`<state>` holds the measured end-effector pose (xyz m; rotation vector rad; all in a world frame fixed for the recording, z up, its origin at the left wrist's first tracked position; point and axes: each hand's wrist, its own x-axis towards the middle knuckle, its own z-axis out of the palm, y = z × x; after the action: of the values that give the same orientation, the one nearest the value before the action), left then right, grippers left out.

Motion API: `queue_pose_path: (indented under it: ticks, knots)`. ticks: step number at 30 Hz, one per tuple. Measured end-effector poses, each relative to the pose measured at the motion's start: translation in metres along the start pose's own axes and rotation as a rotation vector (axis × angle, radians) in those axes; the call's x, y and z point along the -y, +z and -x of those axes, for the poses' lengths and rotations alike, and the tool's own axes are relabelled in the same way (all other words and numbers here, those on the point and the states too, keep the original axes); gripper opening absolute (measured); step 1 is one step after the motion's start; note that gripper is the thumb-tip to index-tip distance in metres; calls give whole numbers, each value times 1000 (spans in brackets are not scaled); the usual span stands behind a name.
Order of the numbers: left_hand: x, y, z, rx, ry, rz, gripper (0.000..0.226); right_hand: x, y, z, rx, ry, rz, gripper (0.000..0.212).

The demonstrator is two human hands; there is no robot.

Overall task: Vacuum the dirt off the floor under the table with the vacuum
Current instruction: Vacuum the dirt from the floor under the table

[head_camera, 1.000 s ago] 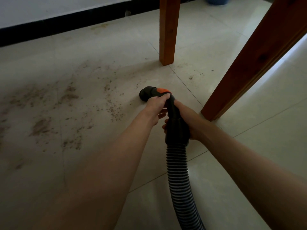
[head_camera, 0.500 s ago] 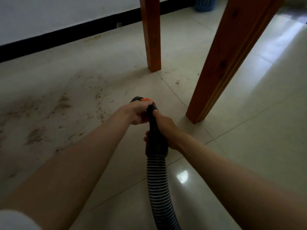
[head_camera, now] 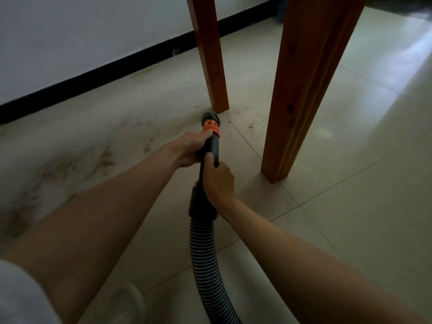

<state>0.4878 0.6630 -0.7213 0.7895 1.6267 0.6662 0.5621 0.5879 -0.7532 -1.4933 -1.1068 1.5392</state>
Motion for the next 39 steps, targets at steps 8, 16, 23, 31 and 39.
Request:
queue_pose_path:
  ticks: [8, 16, 23, 31, 39]
  knots:
    - [-11, 11, -21, 83, 7, -76, 28, 4, -2, -13, 88, 165, -310, 44]
    - [-17, 25, -71, 212, -48, -151, 43, -2, -9, -39, 26, 236, -375, 40]
    - [-14, 34, -88, 220, -71, -230, 52, -8, -9, -54, -105, 299, -344, 54]
    - [-20, 17, -100, 211, -42, -275, 54, 9, 14, -64, -150, 330, -381, 57]
    - [-24, 29, -99, 220, -29, -285, 54, 9, 7, -68, -213, 308, -396, 55]
